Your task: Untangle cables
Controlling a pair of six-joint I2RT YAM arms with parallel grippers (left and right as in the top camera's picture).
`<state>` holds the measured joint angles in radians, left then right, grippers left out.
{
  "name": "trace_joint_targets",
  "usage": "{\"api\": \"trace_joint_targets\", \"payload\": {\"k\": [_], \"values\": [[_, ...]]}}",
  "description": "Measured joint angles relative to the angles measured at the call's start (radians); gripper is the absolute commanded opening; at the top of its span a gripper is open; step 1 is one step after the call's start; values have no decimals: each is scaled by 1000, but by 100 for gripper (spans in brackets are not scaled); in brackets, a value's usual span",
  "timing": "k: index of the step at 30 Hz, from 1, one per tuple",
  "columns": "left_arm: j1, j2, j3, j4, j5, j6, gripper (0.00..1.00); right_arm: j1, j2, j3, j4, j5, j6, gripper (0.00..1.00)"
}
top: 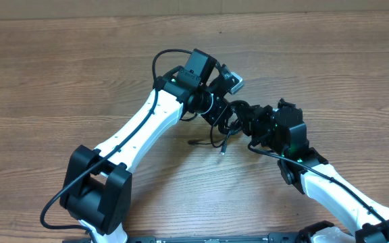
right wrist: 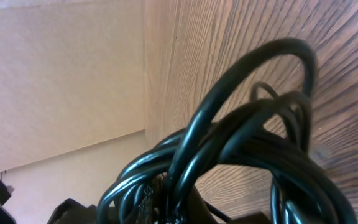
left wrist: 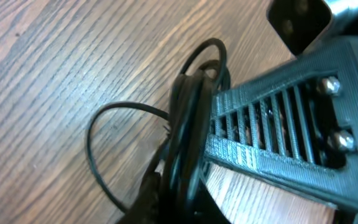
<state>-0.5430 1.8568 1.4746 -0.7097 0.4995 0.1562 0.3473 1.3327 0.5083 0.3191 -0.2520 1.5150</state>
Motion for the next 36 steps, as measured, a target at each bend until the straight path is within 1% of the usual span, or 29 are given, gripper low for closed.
{"api": "trace_joint_targets", "payload": {"k": [6,9,12,14,20,24,26,30,33,36], "values": [[1,0,0,16,2,-13,4,-7,0,0,2,-9,-24,4],[9,0,0,24,14,-48,4,-13,0,0,11,-20,-89,4],[34,0,0,24,35,-82,4,-14,1,0,38,-45,-184,4],[66,0,0,34,29,-108,4,-13,1,-1,85,-93,-254,4],[189,6,0,37,-28,-176,4,-6,1,-4,382,-309,-461,4],[193,9,0,30,-31,-188,4,-6,-2,-5,478,-409,-530,4],[183,9,0,30,-16,-191,4,-6,-2,-5,460,-429,-548,4],[178,9,0,29,25,-179,4,-6,-2,-4,311,-406,-519,18],[178,10,0,25,71,-137,4,-5,-2,-6,203,-347,-470,23],[178,10,0,22,129,-81,4,-5,-2,-6,183,-299,-426,24]]}}
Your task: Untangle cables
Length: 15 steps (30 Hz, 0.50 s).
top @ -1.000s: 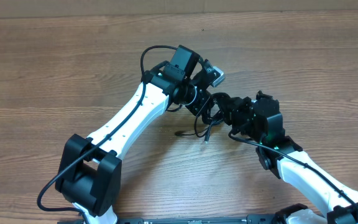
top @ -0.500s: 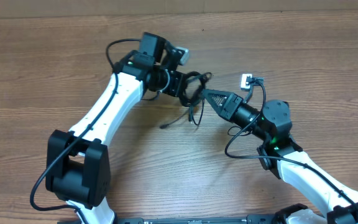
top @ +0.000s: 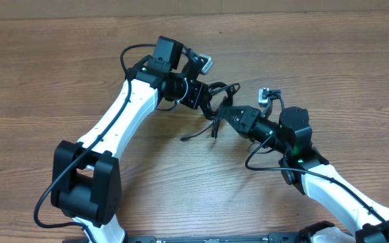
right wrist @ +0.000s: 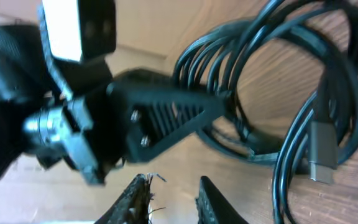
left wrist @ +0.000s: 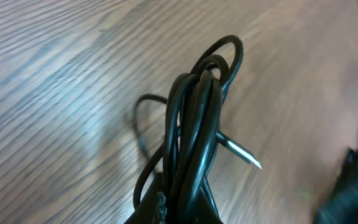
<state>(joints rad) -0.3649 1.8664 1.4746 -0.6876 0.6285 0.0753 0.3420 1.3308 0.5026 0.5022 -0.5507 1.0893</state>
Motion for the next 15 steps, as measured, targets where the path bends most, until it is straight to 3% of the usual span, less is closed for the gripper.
{"api": "trace_joint_targets", "payload": {"k": [15], "values": [[-68,0,0,-23,94,86,4,0,0,0,-72,183,194,22]]}}
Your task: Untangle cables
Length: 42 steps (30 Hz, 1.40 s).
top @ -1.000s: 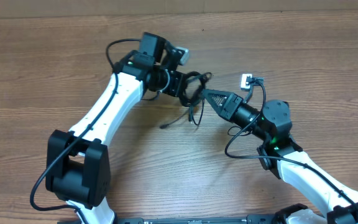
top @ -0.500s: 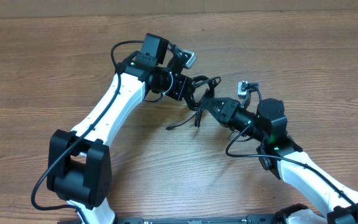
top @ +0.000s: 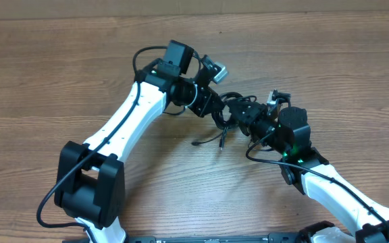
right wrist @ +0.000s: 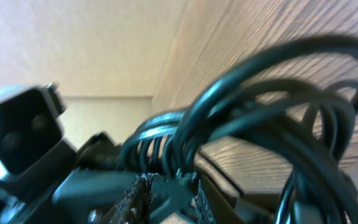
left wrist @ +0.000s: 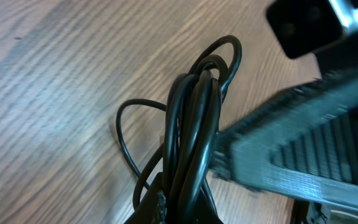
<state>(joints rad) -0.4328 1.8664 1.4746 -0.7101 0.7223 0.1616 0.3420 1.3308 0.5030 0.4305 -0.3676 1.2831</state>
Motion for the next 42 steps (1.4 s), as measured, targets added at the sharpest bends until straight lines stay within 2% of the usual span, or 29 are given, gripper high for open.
{"api": "trace_joint_targets", "payload": {"k": [8,21,26,30,32,39,42], "values": [[-19,0,0,0,6,5,4,0,0,0,-73,71,15,20],[-16,2,0,-24,158,80,4,0,0,0,-52,105,18,25],[-6,2,1,-34,202,109,4,1,0,0,-18,106,21,38],[-4,2,5,-32,237,113,4,3,0,-1,-7,113,23,63],[-3,2,5,-29,244,120,4,7,0,-2,-2,113,25,71],[10,2,18,-25,278,130,4,7,2,-11,82,107,22,76],[10,2,21,-19,293,131,4,8,2,-13,100,109,20,70]]}}
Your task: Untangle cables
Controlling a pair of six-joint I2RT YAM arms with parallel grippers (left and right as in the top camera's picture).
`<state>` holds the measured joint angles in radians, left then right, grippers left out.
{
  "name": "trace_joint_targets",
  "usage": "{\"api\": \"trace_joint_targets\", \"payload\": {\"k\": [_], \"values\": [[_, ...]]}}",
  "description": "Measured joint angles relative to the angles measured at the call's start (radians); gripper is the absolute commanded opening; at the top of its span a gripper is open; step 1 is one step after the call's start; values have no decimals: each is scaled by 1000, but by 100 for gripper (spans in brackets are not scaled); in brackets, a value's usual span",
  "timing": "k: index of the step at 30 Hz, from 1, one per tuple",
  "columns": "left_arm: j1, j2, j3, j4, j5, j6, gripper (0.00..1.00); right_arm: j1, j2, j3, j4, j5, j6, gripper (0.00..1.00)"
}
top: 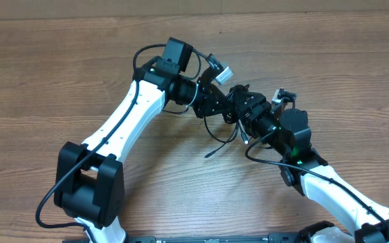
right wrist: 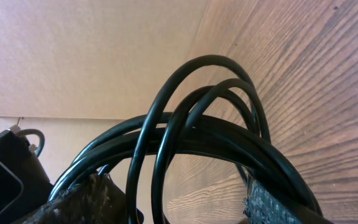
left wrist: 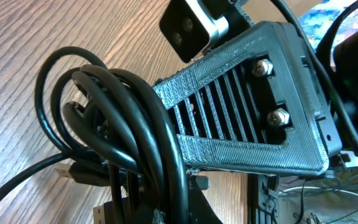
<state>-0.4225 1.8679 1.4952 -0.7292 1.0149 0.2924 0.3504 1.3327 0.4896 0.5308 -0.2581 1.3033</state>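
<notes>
A black cable bundle point(top: 233, 116) hangs above the wooden table point(top: 53, 81) between both grippers. My left gripper point(top: 216, 104) is shut on its coils point(left wrist: 135, 118), low in the left wrist view point(left wrist: 166, 208). A USB plug point(left wrist: 73, 174) juts from the bundle. My right gripper point(top: 248, 111) meets the bundle from the right. It stands open point(right wrist: 182, 202), its fingers point(right wrist: 82, 202) spread wide with the loops point(right wrist: 191, 99) arching over and between them. One loose cable end point(top: 211, 152) dangles to the table.
The right gripper's grey ribbed finger point(left wrist: 247, 118) sits right against the left gripper's bundle. Both white arms point(top: 134, 121) reach in from the near edge. Bare wooden table surrounds them. A tan wall point(right wrist: 73, 56) lies beyond the far edge.
My right gripper's fingers, close together before, now stand wide apart among the loops. The bundle sits slightly farther right. The loose end hangs lower on the table.
Both grippers met at the bundle mid-table. Then the left one held the bundle off to the left, with the right gripper clear of it and nearly closed. They came together again, and now the right fingers are spread inside the coils.
</notes>
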Motion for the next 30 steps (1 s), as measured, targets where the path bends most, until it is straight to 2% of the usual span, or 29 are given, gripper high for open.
{"api": "trace_joint_targets", "payload": {"k": [6,15,19,21,22,23,30], "values": [[0,0,0,-7,42,0,4,4,15,0,32,4,2,56],[7,1,-1,-10,72,43,4,4,85,0,172,-17,-2,52],[10,1,-1,-13,104,64,4,3,88,0,201,-22,-39,35],[10,3,-2,-18,110,75,4,4,87,1,202,-24,-50,19],[10,7,-4,-21,113,78,4,4,87,2,201,-26,-59,7],[10,10,-4,-22,115,82,4,3,86,4,196,-27,-69,4],[4,18,-18,-27,95,80,4,3,86,13,110,-36,-142,4]]}}
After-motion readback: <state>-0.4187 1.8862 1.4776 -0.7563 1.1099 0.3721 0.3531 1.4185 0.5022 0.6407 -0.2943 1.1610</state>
